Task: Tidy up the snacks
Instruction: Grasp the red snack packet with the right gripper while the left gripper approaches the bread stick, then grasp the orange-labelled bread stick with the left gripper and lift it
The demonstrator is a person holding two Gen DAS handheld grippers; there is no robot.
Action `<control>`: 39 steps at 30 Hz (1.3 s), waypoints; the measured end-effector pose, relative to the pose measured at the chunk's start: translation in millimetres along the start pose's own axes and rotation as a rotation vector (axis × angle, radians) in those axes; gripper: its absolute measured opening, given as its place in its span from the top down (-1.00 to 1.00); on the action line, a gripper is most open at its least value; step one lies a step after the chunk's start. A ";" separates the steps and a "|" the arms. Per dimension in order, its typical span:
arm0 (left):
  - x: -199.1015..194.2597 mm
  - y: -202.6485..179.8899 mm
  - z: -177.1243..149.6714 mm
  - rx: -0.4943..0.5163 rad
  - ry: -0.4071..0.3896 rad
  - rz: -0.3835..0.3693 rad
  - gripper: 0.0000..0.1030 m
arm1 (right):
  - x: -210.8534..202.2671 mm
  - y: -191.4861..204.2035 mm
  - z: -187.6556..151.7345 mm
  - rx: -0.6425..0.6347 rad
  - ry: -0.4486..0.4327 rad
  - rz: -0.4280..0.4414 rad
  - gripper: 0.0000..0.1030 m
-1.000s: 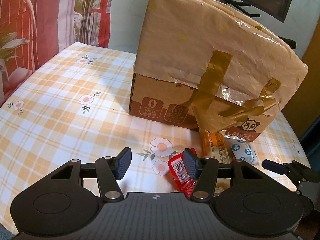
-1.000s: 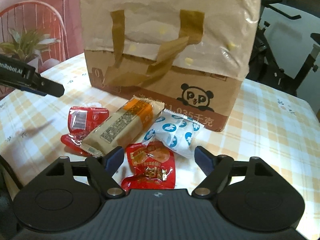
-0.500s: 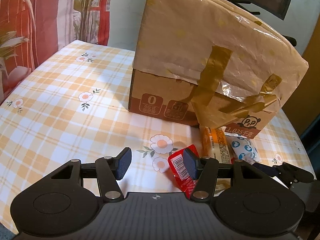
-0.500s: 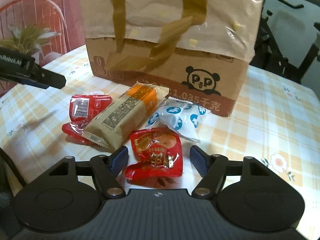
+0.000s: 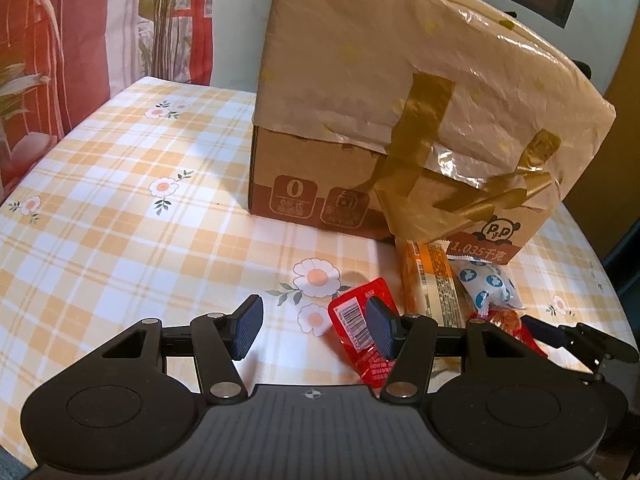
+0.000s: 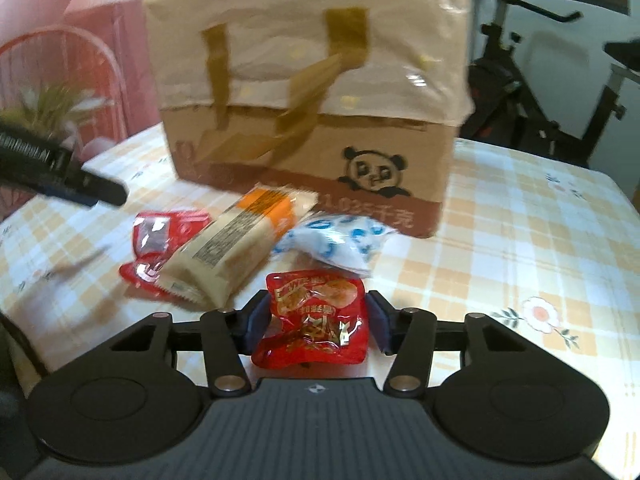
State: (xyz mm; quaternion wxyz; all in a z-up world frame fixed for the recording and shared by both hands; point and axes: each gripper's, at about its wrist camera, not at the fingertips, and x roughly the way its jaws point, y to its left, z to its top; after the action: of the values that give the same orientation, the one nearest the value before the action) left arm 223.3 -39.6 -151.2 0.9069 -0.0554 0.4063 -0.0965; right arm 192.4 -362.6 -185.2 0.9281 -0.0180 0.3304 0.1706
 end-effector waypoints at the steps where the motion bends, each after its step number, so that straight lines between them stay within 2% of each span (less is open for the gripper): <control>1: 0.9 -1.1 -0.4 0.003 0.004 0.000 -0.15 | 0.2 -2.9 -0.2 0.018 -0.001 -0.008 -0.05; 14: 13.2 -39.1 2.6 0.131 0.020 -0.072 -0.15 | 1.1 -15.3 -1.5 0.084 -0.007 0.024 -0.05; 20: 31.4 -70.4 18.9 0.191 0.060 -0.195 -0.10 | 1.8 -14.7 -1.3 0.088 -0.009 0.024 -0.05; 26: 54.5 -90.3 18.8 0.228 0.083 -0.140 -0.09 | -0.2 -24.0 -2.4 0.145 -0.021 0.038 -0.05; 29: 64.6 -92.4 16.8 0.241 0.093 -0.101 -0.09 | -2.5 -26.0 -3.1 0.161 -0.026 0.016 -0.05; 33: 75.4 -92.4 9.1 0.260 0.121 -0.085 -0.09 | -5.1 -31.0 -4.2 0.190 -0.044 -0.005 -0.05; 34: 76.6 -91.2 6.3 0.261 0.129 -0.088 -0.05 | -5.3 -32.7 -4.4 0.201 -0.048 -0.008 -0.05; 35: 77.2 -89.9 4.4 0.259 0.138 -0.094 0.10 | -5.3 -34.5 -4.6 0.213 -0.049 -0.011 -0.05; 39: 68.8 -83.7 -1.3 0.244 0.118 -0.100 0.22 | -4.7 -37.3 -4.8 0.230 -0.045 -0.014 -0.05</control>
State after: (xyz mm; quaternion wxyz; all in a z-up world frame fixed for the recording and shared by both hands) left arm 256.2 -136.4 -187.1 0.8755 0.0410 0.4408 -0.1934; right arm 198.4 -399.9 -189.0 0.9325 0.0900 0.3265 0.1253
